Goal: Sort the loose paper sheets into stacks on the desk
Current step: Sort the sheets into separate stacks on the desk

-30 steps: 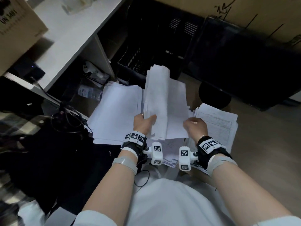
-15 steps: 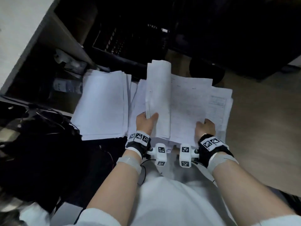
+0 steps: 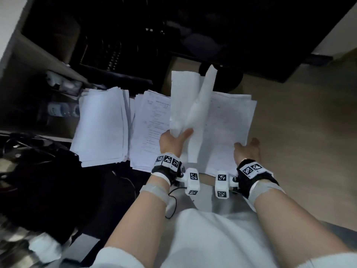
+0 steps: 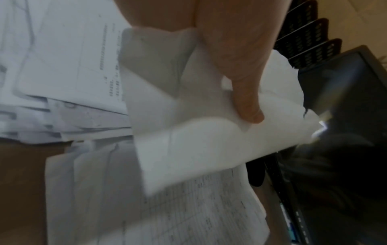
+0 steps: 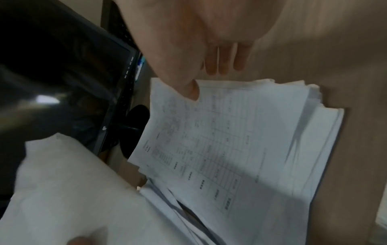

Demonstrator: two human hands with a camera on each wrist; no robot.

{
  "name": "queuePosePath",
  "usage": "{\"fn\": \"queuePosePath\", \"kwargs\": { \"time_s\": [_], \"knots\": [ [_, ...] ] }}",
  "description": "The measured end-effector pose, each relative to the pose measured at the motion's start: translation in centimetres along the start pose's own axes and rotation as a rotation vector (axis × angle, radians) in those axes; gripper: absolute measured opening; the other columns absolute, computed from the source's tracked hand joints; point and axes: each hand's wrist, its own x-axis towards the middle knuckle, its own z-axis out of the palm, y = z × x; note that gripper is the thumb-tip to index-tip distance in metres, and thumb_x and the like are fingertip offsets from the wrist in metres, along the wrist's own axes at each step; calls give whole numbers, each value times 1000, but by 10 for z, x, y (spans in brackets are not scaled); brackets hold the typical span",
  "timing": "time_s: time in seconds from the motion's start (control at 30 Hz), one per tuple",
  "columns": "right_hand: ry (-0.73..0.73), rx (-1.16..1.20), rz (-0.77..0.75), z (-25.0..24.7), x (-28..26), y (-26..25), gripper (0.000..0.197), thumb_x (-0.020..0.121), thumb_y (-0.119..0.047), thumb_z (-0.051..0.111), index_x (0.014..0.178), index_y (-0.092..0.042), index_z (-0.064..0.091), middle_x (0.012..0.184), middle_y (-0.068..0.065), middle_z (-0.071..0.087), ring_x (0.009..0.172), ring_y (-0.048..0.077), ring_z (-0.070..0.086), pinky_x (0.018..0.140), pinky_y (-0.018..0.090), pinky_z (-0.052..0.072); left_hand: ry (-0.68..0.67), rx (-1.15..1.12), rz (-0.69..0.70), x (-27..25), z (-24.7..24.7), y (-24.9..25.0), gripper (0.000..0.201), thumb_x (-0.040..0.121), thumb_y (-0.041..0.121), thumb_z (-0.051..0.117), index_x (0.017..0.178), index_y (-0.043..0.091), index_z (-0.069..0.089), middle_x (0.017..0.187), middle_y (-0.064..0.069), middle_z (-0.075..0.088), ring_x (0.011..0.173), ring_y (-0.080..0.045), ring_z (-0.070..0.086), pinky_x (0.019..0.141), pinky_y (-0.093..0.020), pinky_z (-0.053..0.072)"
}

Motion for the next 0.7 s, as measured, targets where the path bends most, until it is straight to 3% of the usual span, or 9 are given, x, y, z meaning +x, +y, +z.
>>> {"fn": "queuePosePath", "kwargs": {
  "time_s": [0.07,0.17,0.27,0.37,0.47,0.57,0.63,0.7],
  "knots": [
    [-96,22,-77,-9,1,-12,68,90,-28,64,148,-14,32,148,14,41,133,34,43,105,43,40,39,52,-20,-10,7,3,48,86,60,65,70,15,63,67,1,62,68,-22,60,63,-29,45],
    [-410,241,-151,-18,-1,-31,50,93,-37,65,136,-17,50,132,-1,56,113,20,57,94,36,46,97,8,-47,-29,15,11,61,98,60,43,58,14,50,60,-2,53,61,-21,50,60,-31,37],
    [-696,304,-172,-26,-13,-47,48,90,-57,60,126,-26,56,126,-5,63,111,14,61,99,41,48,122,-3,-32,-43,18,15,63,101,57,39,56,13,46,61,-3,51,62,-22,47,64,-33,37],
    [-818,253,-190,-31,-21,-56,45,87,-66,56,119,-34,55,127,-7,62,114,15,60,103,45,46,96,25,-10,-50,16,15,55,99,54,46,59,17,50,63,0,54,66,-24,52,65,-32,38],
    [-812,167,-221,-31,-25,-59,53,83,-72,56,120,-34,55,131,-6,57,115,15,57,102,45,48,43,99,30,-51,9,12,40,93,49,59,65,21,57,66,2,60,70,-25,59,65,-34,44],
    [-688,176,-208,-28,-28,-59,66,84,-63,63,135,-23,48,129,-6,50,113,21,52,91,38,55,59,105,36,-47,2,4,44,83,50,64,79,7,68,79,-12,71,79,-31,67,73,-44,54],
    [-565,121,-283,-24,-22,-55,38,90,-41,65,115,-13,63,115,5,62,97,26,58,68,30,56,58,102,4,-42,-3,-2,45,81,47,69,83,2,69,82,-15,71,79,-33,68,74,-46,55],
    [-461,40,-342,-19,-14,-50,19,91,-24,61,98,-9,71,101,12,69,89,32,64,58,28,55,44,90,-15,-38,-8,-7,48,76,50,68,84,3,70,81,-14,72,79,-31,69,76,-48,58]
  ]
}}
